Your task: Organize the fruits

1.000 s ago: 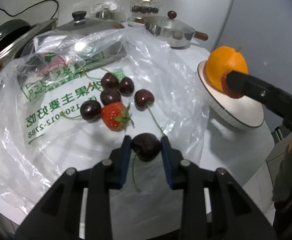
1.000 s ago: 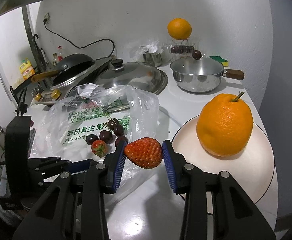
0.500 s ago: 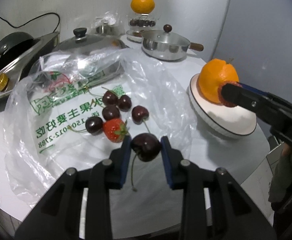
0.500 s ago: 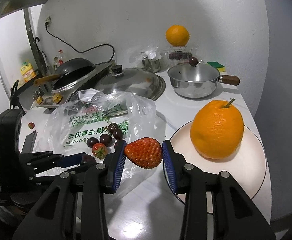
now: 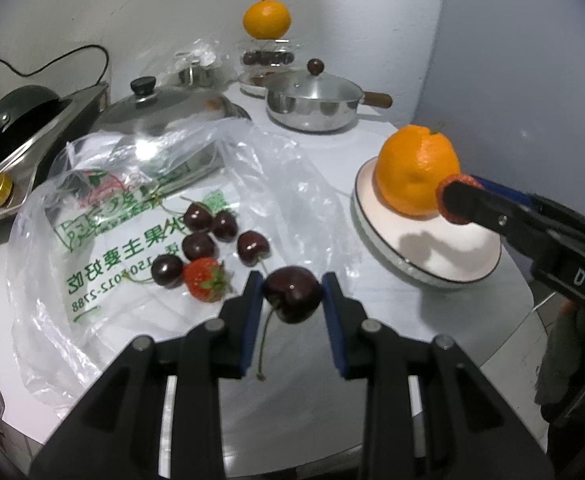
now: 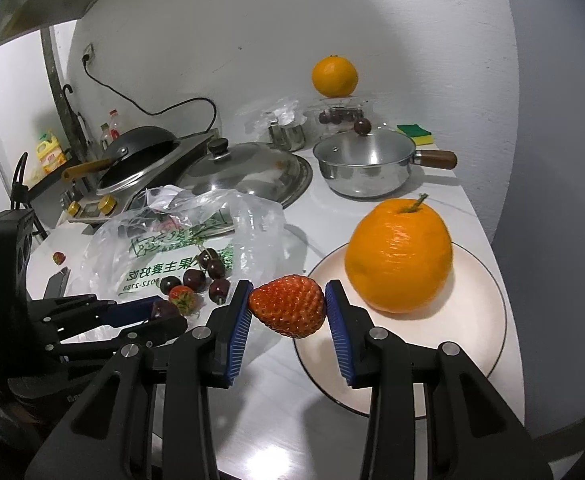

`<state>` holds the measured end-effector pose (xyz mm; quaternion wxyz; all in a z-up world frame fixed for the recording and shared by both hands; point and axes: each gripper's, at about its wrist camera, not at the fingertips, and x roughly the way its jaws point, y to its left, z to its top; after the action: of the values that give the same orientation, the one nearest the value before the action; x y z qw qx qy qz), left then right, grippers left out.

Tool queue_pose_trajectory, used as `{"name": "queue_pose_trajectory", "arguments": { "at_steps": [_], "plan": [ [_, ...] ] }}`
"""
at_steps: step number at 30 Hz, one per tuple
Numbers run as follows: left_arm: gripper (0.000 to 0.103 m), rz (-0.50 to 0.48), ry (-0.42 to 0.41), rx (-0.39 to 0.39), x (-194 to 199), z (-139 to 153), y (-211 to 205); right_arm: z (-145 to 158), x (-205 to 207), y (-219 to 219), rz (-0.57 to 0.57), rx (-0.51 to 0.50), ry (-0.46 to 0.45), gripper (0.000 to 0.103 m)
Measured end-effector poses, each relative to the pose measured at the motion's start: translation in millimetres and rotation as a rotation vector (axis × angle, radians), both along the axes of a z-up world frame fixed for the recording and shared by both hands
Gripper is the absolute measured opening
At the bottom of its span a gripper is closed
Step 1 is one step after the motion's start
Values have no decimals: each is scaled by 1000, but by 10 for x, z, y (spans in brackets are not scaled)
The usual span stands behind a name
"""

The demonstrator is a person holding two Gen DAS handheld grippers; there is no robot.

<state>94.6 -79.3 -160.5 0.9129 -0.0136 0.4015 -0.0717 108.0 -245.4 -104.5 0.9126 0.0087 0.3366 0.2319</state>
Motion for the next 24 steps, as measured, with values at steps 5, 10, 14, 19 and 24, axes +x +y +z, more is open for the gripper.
{"name": "queue_pose_trajectory", "arguments": {
  "at_steps": [5, 10, 14, 19, 24],
  "plan": [
    [31, -13, -9, 11, 22, 45, -135, 13, 3, -167, -17, 8, -5, 39],
    [31, -29, -18, 22, 45, 94, -274, -4, 15, -334, -40, 17, -5, 39],
    [31, -40, -32, 27, 68, 147, -386, -27, 34, -465, -60, 21, -4, 39],
    [31, -60, -31, 32, 126, 160, -511, -59, 57, -616, -85, 26, -1, 39],
    [31, -85, -26, 40, 226, 146, -665, -136, 122, -762, -104, 29, 11, 39]
  ]
}}
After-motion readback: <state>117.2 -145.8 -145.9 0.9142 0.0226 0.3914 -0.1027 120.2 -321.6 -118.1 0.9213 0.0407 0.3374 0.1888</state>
